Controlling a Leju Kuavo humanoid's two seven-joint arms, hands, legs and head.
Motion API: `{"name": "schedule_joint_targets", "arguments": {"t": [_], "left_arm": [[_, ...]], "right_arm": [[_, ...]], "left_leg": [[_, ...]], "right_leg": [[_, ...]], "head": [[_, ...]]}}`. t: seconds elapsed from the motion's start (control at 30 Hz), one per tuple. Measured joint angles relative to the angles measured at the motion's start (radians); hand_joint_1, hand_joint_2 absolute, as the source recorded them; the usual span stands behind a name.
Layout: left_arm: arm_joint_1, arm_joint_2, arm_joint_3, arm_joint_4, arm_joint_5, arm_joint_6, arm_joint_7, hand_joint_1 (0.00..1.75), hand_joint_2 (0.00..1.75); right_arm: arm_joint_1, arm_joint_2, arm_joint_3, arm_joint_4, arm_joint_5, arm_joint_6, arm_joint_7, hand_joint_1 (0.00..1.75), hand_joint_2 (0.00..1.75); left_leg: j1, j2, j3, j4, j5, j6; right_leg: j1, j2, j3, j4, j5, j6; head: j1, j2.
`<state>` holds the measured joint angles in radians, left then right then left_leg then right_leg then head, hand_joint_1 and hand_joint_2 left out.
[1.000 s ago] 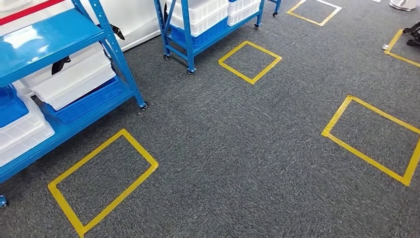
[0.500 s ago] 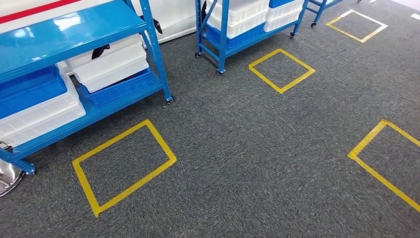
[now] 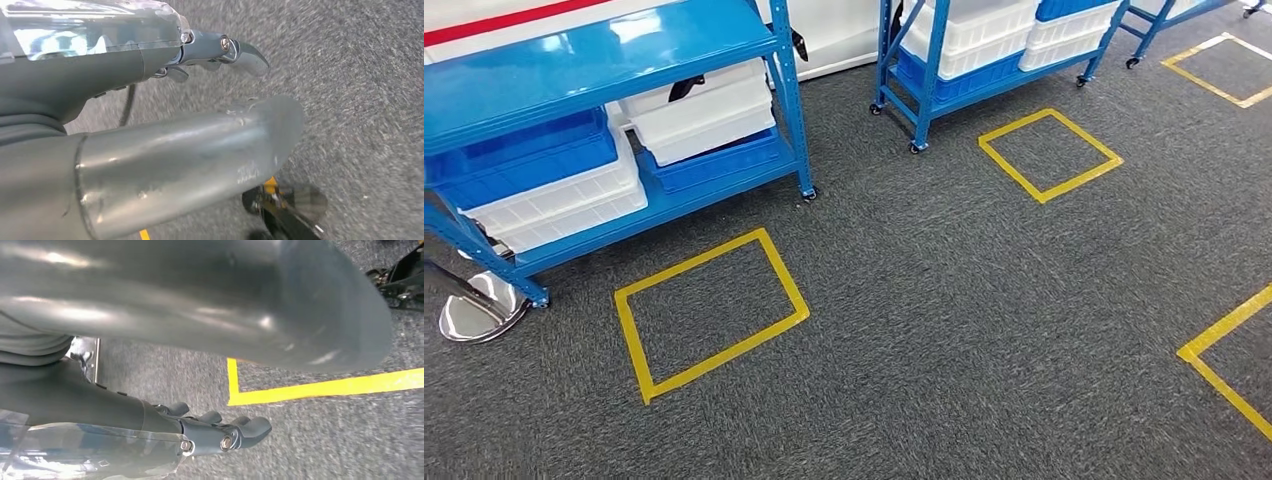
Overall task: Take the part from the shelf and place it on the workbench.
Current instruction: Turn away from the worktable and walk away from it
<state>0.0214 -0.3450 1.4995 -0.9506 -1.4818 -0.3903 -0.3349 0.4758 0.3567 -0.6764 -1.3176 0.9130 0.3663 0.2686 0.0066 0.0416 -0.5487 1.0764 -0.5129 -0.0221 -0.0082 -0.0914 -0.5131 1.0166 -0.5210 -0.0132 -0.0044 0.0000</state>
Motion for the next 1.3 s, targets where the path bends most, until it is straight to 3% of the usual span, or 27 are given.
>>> {"name": "schedule_joint_targets", "arguments": {"t": [0.07, 0.13, 0.17, 0.23, 0.3, 0.33, 0.37, 0.4, 0.43, 0.5, 0.57, 0.63, 0.67, 0.73, 0.8, 0.83, 0.87, 0.9, 0.97, 1.03, 1.1, 1.17, 1.23, 1.3], "left_arm": [[-0.007, 0.0, 0.012, 0.0, 0.015, -0.028, 0.007, 0.0, 0.0], [-0.01, 0.001, 0.026, 0.0, 0.042, -0.062, 0.032, 0.0, 0.0], [-0.01, 0.0, 0.033, 0.0, 0.06, -0.075, 0.048, 0.0, 0.0], [-0.011, 0.0, 0.042, 0.0, 0.098, -0.088, 0.076, 0.0, 0.0], [-0.015, -0.001, 0.045, 0.0, 0.133, -0.096, 0.102, 0.0, 0.0], [-0.016, -0.001, 0.047, 0.0, 0.15, -0.101, 0.112, 0.0, 0.0], [-0.017, -0.001, 0.05, 0.0, 0.167, -0.107, 0.119, 0.0, 0.0], [-0.017, -0.001, 0.052, 0.0, 0.181, -0.111, 0.124, 0.0, 0.0], [-0.017, -0.001, 0.053, 0.0, 0.19, -0.115, 0.127, 0.0, 0.0], [-0.017, -0.001, 0.054, 0.0, 0.2, -0.119, 0.129, 0.0, 0.0], [-0.018, -0.001, 0.055, 0.0, 0.203, -0.12, 0.128, 0.0, 0.0], [-0.018, -0.001, 0.057, 0.0, 0.203, -0.11, 0.126, 0.0, 0.0], [-0.017, -0.001, 0.058, 0.001, 0.204, -0.101, 0.125, 0.0, 0.0], [-0.019, 0.0, 0.059, 0.001, 0.208, -0.082, 0.127, 0.0, 0.0], [-0.025, 0.0, 0.058, 0.002, 0.215, -0.073, 0.133, 0.0, 0.0], [-0.027, 0.0, 0.058, 0.002, 0.217, -0.071, 0.136, 0.0, 0.0], [-0.028, 0.0, 0.058, 0.002, 0.218, -0.069, 0.138, 0.0, 0.0], [-0.028, 0.0, 0.058, 0.003, 0.217, -0.067, 0.14, 0.0, 0.0], [-0.027, 0.0, 0.058, 0.003, 0.216, -0.061, 0.144, 0.0, 0.0], [-0.029, 0.001, 0.058, 0.003, 0.215, -0.059, 0.145, 0.0, 0.0], [-0.029, 0.001, 0.058, 0.003, 0.214, -0.059, 0.147, 0.0, 0.0], [-0.027, 0.001, 0.06, 0.003, 0.214, -0.059, 0.152, 0.0, 0.0], [-0.027, 0.0, 0.062, 0.003, 0.214, -0.061, 0.156, 0.0, 0.0], [-0.029, -0.001, 0.062, 0.003, 0.214, -0.061, 0.157, 0.0, 0.0]], "right_arm": [[-0.003, 0.0, -0.002, 0.0, 0.011, 0.003, -0.008, 0.0, 0.0], [-0.011, 0.0, -0.007, 0.0, 0.031, 0.012, -0.02, 0.0, 0.0], [-0.015, 0.0, -0.011, 0.001, 0.04, 0.017, -0.025, 0.0, 0.0], [-0.018, 0.0, -0.018, 0.002, 0.052, 0.025, -0.031, 0.0, 0.0], [-0.018, 0.0, -0.027, 0.005, 0.059, 0.032, -0.032, 0.0, 0.0], [-0.018, 0.0, -0.032, 0.006, 0.062, 0.034, -0.032, 0.0, 0.0], [-0.018, -0.001, -0.036, 0.008, 0.065, 0.035, -0.032, 0.0, 0.0], [-0.019, -0.001, -0.039, 0.01, 0.067, 0.036, -0.032, 0.0, 0.0], [-0.019, -0.001, -0.041, 0.011, 0.068, 0.036, -0.033, 0.0, 0.0], [-0.019, -0.001, -0.046, 0.012, 0.07, 0.037, -0.034, 0.0, 0.0], [-0.021, -0.002, -0.05, 0.014, 0.07, 0.037, -0.035, 0.0, 0.0], [-0.024, -0.002, -0.053, 0.014, 0.072, 0.037, -0.037, 0.0, 0.0], [-0.026, -0.002, -0.054, 0.015, 0.073, 0.037, -0.039, 0.0, 0.0], [-0.028, -0.002, -0.056, 0.015, 0.078, 0.036, -0.045, 0.0, 0.0], [-0.029, -0.001, -0.061, 0.017, 0.088, 0.035, -0.054, 0.0, 0.0], [-0.031, -0.001, -0.064, 0.019, 0.095, 0.035, -0.059, 0.0, 0.0], [-0.034, -0.001, -0.067, 0.022, 0.102, 0.036, -0.064, 0.0, 0.0], [-0.037, -0.001, -0.071, 0.024, 0.11, 0.037, -0.069, 0.0, 0.0], [-0.045, -0.001, -0.075, 0.028, 0.123, 0.04, -0.075, 0.0, 0.0], [-0.05, -0.001, -0.077, 0.031, 0.129, 0.043, -0.079, 0.0, 0.0], [-0.057, -0.001, -0.081, 0.034, 0.132, 0.047, -0.083, 0.0, 0.0], [-0.065, -0.001, -0.085, 0.036, 0.138, 0.052, -0.092, 0.0, 0.0], [-0.069, -0.001, -0.089, 0.038, 0.144, 0.054, -0.105, 0.0, 0.0], [-0.07, -0.002, -0.096, 0.042, 0.148, 0.055, -0.112, 0.0, 0.0]], "left_leg": [[-0.008, 0.027, 0.032, -0.069, 0.016, 0.012], [-0.01, 0.01, 0.031, -0.078, 0.02, 0.022], [-0.007, 0.001, 0.034, -0.084, 0.025, 0.026], [0.0, -0.018, 0.039, -0.097, 0.036, 0.038], [0.001, -0.04, 0.036, -0.099, 0.04, 0.043], [0.001, -0.053, 0.035, -0.098, 0.041, 0.044], [0.001, -0.067, 0.035, -0.097, 0.04, 0.043], [0.002, -0.081, 0.036, -0.095, 0.039, 0.042], [0.003, -0.096, 0.037, -0.092, 0.038, 0.039], [0.003, -0.122, 0.036, -0.082, 0.03, 0.029], [0.002, -0.142, 0.028, -0.074, 0.025, 0.016], [0.004, -0.16, 0.023, -0.073, 0.026, 0.004], [0.005, -0.157, 0.021, -0.07, 0.024, 0.0], [0.005, -0.116, -0.001, -0.019, -0.008, -0.009], [0.005, -0.065, -0.062, 0.104, -0.073, -0.016], [0.005, -0.056, -0.094, 0.169, -0.099, -0.018], [0.006, -0.051, -0.115, 0.211, -0.109, -0.019], [0.006, -0.048, -0.117, 0.214, -0.098, -0.019], [0.004, -0.034, -0.064, 0.11, -0.033, -0.011], [-0.004, 0.008, 0.0, -0.018, 0.014, 0.005], [-0.012, 0.027, 0.019, -0.063, 0.021, 0.017], [-0.01, 0.008, 0.02, -0.072, 0.029, 0.027], [-0.003, -0.009, 0.026, -0.087, 0.04, 0.04], [-0.001, -0.023, 0.027, -0.093, 0.046, 0.047]], "right_leg": [[0.002, -0.017, 0.006, 0.0, -0.004, 0.01], [0.001, -0.029, 0.012, -0.004, -0.005, 0.022], [0.0, -0.018, 0.014, -0.001, -0.01, 0.028], [-0.002, 0.035, -0.006, 0.048, -0.047, 0.036], [-0.005, 0.08, -0.068, 0.172, -0.113, 0.039], [-0.006, 0.086, -0.099, 0.232, -0.133, 0.04], [-0.007, 0.089, -0.119, 0.265, -0.135, 0.042], [-0.008, 0.09, -0.122, 0.261, -0.115, 0.043], [-0.01, 0.094, -0.104, 0.214, -0.077, 0.044], [-0.016, 0.131, -0.049, 0.082, -0.008, 0.043], [-0.018, 0.161, -0.021, 0.015, 0.012, 0.038], [-0.015, 0.149, -0.02, 0.013, 0.01, 0.028], [-0.015, 0.138, -0.019, 0.01, 0.012, 0.021], [-0.017, 0.113, -0.016, 0.003, 0.014, 0.007], [-0.014, 0.085, -0.016, 0.001, 0.013, -0.001], [-0.011, 0.071, -0.016, 0.002, 0.011, -0.003], [-0.01, 0.057, -0.016, 0.002, 0.009, -0.004], [-0.008, 0.044, -0.014, 0.002, 0.008, -0.005], [-0.005, 0.021, -0.009, 0.003, 0.003, -0.003], [-0.001, 0.003, -0.001, 0.004, -0.002, 0.004], [0.001, -0.013, 0.005, 0.002, -0.006, 0.014], [0.0, -0.022, 0.012, -0.002, -0.007, 0.025], [-0.002, 0.018, 0.001, 0.03, -0.033, 0.036], [-0.005, 0.074, -0.053, 0.14, -0.095, 0.041]], "head": [[0.001, 0.0], [0.001, 0.0], [0.003, 0.0], [0.007, 0.0], [0.01, 0.0], [0.011, 0.0], [0.011, 0.0], [0.011, 0.0], [0.011, 0.0], [0.013, 0.0], [0.013, 0.0], [0.013, 0.0], [0.013, 0.0], [0.006, 0.0], [-0.002, 0.0], [-0.002, 0.0], [-0.002, 0.0], [-0.002, 0.0], [-0.003, 0.0], [-0.002, 0.0], [-0.001, 0.0], [-0.002, 0.0], [0.001, 0.0], [0.005, 0.0]]}}
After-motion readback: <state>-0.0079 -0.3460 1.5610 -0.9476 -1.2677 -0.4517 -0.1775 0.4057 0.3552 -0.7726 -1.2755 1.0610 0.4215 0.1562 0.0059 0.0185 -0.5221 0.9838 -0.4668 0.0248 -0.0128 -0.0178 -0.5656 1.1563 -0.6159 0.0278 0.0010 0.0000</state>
